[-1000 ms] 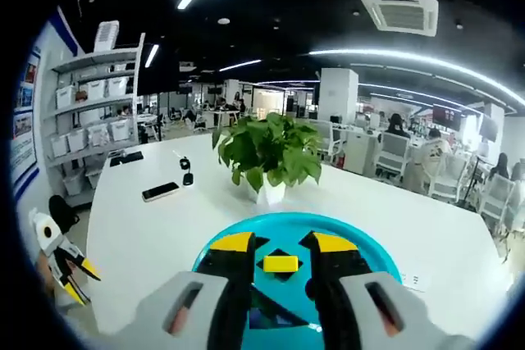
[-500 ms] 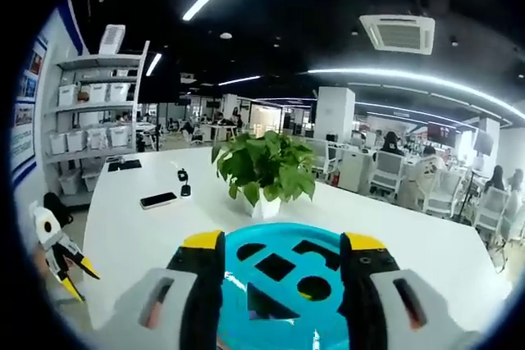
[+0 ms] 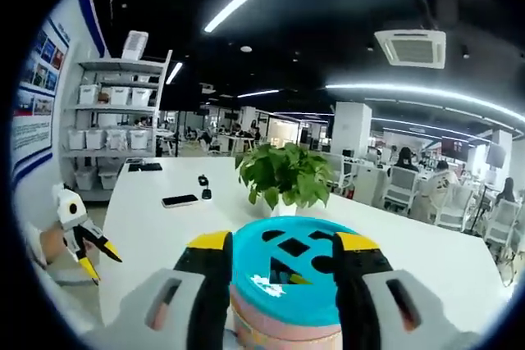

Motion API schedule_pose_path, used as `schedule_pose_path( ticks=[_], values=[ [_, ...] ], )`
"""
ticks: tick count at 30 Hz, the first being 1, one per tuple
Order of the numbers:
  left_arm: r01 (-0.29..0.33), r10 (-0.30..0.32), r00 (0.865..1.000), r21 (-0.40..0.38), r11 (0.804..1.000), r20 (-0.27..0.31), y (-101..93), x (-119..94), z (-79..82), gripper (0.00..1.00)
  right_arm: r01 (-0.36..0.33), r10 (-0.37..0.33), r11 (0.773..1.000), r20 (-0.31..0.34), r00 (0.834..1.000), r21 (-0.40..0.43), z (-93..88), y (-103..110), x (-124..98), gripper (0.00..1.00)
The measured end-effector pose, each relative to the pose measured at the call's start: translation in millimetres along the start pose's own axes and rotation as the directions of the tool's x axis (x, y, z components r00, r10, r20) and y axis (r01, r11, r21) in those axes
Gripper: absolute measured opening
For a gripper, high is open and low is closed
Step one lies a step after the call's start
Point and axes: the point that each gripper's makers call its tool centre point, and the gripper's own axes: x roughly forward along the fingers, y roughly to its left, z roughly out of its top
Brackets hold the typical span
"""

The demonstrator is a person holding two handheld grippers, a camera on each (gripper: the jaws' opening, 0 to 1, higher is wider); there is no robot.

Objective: Arrange the toys in the designated storage area by placing each visible toy with the group until no toy remains scattered across the table.

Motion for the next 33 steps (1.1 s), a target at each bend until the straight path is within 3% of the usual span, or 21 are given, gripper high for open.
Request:
schedule_pose_path(
  ticks=[4,9,18,21,25,28,31,33],
  values=[
    [-0.003,0.003,1.000,0.002,1.000,0.000,0.3,-0.4,0.5,0.43,-0.029,0.032,0.998,0.040,0.999,-0.057,-0.6,9.1,-15.7,0.48],
    [-0.002,0.002,1.000,0.003,1.000,-0.004,-0.6,0.2,-0.2,0.43,-0.033,0.035,0.997,0.028,0.999,-0.065,-9.2,15.0,-26.9,0.46],
    [-0.001,0.001,1.000,0.002,1.000,-0.001,-1.2,0.8,0.6,0.43,-0.076,0.082,0.994,0.066,0.994,-0.079,-12.9,35.1,-45.6,0.43],
    [0.007,-0.006,0.999,-0.035,0.999,0.040,-0.9,-0.5,6.1,0.43,-0.102,0.108,0.992,0.082,0.991,-0.075,-18.0,44.1,-50.5,0.43],
    [0.005,-0.003,0.999,-0.032,0.999,0.054,-0.3,-2.6,10.5,0.43,-0.206,0.228,0.965,0.125,0.966,-0.164,-24.1,70.9,-61.8,0.43],
    [0.006,-0.004,0.998,-0.036,0.999,0.062,0.0,-3.2,12.4,0.44,-0.205,0.221,0.968,0.110,0.969,-0.142,-33.9,72.2,-66.2,0.43],
    [0.007,-0.004,0.998,-0.035,0.999,0.063,0.5,-3.0,12.4,0.44,-0.271,0.277,0.961,0.143,0.950,-0.062,-37.9,82.3,-73.1,0.43],
    [0.009,-0.006,0.998,-0.037,0.999,0.064,0.3,-2.5,12.2,0.45,-0.276,0.284,0.959,0.148,0.947,-0.069,-40.5,82.5,-75.6,0.43]
  ],
)
